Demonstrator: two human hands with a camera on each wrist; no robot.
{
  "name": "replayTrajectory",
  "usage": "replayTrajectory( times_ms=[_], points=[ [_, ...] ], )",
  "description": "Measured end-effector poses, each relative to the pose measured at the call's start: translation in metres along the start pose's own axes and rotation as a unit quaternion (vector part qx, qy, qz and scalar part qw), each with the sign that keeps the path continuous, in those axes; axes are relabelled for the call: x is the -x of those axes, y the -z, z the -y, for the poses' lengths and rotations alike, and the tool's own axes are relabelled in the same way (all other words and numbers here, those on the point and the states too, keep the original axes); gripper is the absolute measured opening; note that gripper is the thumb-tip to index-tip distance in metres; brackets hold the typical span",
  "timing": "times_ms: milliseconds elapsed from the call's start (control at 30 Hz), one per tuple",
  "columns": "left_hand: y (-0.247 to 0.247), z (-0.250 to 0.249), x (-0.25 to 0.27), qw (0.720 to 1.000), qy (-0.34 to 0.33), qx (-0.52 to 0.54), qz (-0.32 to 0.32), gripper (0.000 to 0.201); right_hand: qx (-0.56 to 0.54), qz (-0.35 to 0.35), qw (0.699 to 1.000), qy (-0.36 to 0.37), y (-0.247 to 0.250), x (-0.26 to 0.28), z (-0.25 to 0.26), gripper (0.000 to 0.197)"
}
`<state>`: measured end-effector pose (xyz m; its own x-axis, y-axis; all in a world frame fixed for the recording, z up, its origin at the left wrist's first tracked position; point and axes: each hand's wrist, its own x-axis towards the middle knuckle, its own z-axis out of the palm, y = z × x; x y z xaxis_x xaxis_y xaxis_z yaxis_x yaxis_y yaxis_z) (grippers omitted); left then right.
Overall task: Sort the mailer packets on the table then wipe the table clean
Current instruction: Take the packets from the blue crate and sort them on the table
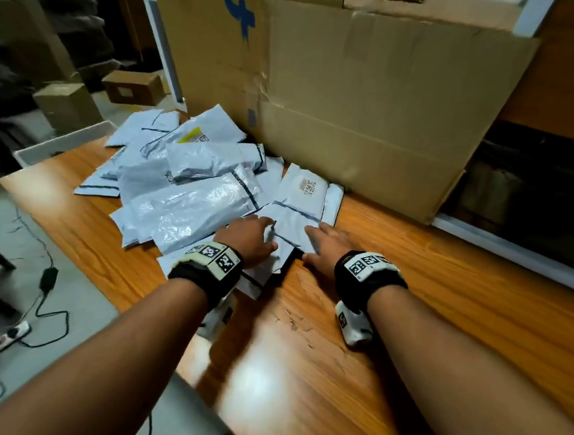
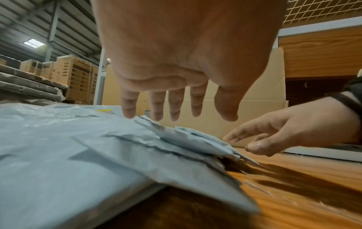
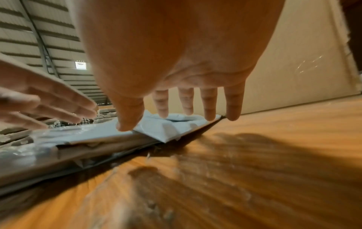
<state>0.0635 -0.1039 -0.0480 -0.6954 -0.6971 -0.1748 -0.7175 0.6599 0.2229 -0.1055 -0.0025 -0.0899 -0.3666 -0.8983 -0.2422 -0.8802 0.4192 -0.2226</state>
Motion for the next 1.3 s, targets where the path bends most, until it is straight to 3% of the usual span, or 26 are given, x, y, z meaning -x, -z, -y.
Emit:
replayTrajectory(
  times_ms=[167, 333, 467, 533, 600, 733, 800, 900, 1000, 1167, 1300],
  points=[
    [0.007, -0.008, -0.055, 1.0, -0.017, -0.007, 0.01, 0.051, 0.025, -0.019, 1.0, 0.004, -0.004, -0.015, 0.009, 0.04],
    [0.015, -0.027, -0.11, 0.994, -0.085, -0.052, 0.04, 0.048, 0.009, -0.019, 1.0, -0.012, -0.004, -0.012, 0.01, 0.039],
    [0.01, -0.032, -0.134, 0.981, -0.128, -0.101, 0.106, 0.047, -0.02, -0.03, 0.999, -0.006, -0.006, -0.01, 0.004, 0.026],
    [0.01, -0.032, -0.14, 0.981, -0.131, -0.104, 0.098, 0.041, -0.019, -0.039, 0.999, -0.024, -0.005, -0.003, 0.0, 0.023],
    [0.013, -0.031, -0.143, 0.981, -0.143, -0.109, 0.074, 0.033, -0.037, -0.031, 0.998, -0.038, -0.004, 0.007, 0.0, 0.027],
    [0.025, -0.025, -0.14, 0.977, -0.174, -0.106, 0.063, 0.027, -0.012, 0.029, 0.996, -0.083, -0.004, 0.016, 0.014, 0.063],
    [0.028, -0.021, -0.138, 0.973, -0.196, -0.109, 0.048, 0.026, 0.023, 0.033, 0.994, -0.1, -0.005, 0.011, 0.023, 0.057],
    [0.03, -0.017, -0.13, 0.971, -0.211, -0.113, 0.021, 0.029, 0.005, 0.002, 0.991, -0.133, -0.003, 0.002, 0.029, 0.03],
    [0.032, -0.014, -0.12, 0.965, -0.244, -0.095, -0.025, 0.029, -0.046, -0.019, 0.981, -0.187, 0.007, 0.005, 0.028, 0.026],
    [0.028, -0.024, -0.105, 0.953, -0.288, -0.071, -0.062, 0.027, -0.065, -0.015, 0.978, -0.198, 0.018, 0.041, 0.008, 0.021],
    [0.017, -0.053, -0.084, 0.947, -0.315, -0.035, -0.044, 0.023, -0.003, 0.024, 0.971, -0.237, 0.037, 0.091, -0.037, 0.021]
  ],
)
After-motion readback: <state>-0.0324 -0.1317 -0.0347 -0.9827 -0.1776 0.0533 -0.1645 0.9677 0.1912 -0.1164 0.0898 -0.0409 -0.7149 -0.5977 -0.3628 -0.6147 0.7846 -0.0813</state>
